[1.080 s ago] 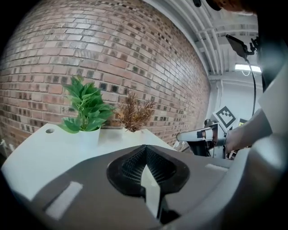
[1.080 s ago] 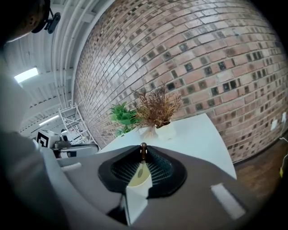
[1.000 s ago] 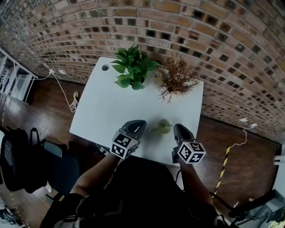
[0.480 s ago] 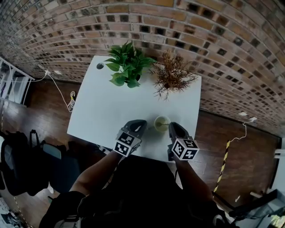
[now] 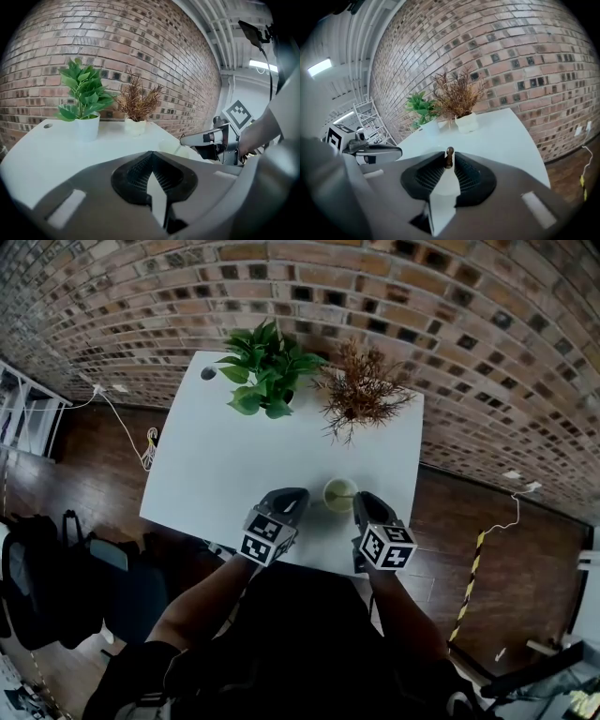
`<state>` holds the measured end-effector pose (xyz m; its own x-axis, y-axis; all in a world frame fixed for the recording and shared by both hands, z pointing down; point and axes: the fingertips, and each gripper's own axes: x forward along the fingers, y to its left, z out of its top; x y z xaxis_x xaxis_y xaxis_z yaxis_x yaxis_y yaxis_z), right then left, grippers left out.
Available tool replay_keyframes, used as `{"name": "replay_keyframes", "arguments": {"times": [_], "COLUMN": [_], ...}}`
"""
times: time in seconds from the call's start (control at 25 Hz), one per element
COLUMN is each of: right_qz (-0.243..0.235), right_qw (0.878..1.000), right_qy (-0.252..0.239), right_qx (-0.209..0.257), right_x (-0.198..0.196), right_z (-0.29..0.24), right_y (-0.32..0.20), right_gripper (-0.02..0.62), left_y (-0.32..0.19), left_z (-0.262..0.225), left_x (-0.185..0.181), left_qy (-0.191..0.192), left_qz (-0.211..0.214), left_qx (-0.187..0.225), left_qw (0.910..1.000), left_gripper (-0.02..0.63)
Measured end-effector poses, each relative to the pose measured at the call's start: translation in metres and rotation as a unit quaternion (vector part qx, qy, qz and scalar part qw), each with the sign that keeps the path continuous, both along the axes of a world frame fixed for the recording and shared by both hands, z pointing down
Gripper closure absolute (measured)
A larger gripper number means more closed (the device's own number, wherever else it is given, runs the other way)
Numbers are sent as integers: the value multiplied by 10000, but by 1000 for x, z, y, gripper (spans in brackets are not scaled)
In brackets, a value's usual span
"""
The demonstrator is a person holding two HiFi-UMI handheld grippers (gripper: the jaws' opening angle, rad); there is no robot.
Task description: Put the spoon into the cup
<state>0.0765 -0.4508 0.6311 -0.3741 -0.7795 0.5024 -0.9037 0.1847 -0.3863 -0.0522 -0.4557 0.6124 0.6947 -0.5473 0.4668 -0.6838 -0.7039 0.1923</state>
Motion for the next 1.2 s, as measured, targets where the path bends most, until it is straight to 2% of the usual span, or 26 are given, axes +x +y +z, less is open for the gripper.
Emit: {"name": "replay_keyframes", "arguments": {"times": [0.08,0.16,0.28,0.4,0.48,0.56,0.64,0.8,0.92,1.2], "right_qz": [-73,-101,35,169,204,222,194,-29,-142,-513], "right_qw": [9999,9998,9998,9992,9986,9974,9959,9929,9919,9875], "right_qy": [-111,-178,-190,-302,-343,-439,-506,-435,-390,-548], "right_qx": [-72,-45,43,207,357,522,720,1110,1196,1389], "right_x": [0,2,13,25,33,40,47,57,62,60], "right_z": [0,-4,-12,-26,-37,-50,-64,-93,-109,-145], "right_y": [0,2,7,13,18,24,30,38,44,68], "right_gripper": [462,435,431,434,446,487,584,589,589,589], "left_y": [1,3,6,9,11,18,26,35,40,69], "left_z": [-2,-4,-6,-16,-23,-33,-44,-66,-82,-112], "left_x": [-2,-4,-9,-12,-12,-9,-7,-7,-9,-2], "left_qy": [33,50,-13,112,238,277,278,315,403,546], "left_qz": [-29,-78,-131,-220,-292,-266,-252,-353,-438,-718], "left_qx": [-10,-32,20,54,117,207,291,481,755,856], "left_qw": [10000,10000,9999,9997,9992,9990,9989,9977,9954,9922], "left_gripper": [611,612,612,612,611,611,612,612,611,612]}}
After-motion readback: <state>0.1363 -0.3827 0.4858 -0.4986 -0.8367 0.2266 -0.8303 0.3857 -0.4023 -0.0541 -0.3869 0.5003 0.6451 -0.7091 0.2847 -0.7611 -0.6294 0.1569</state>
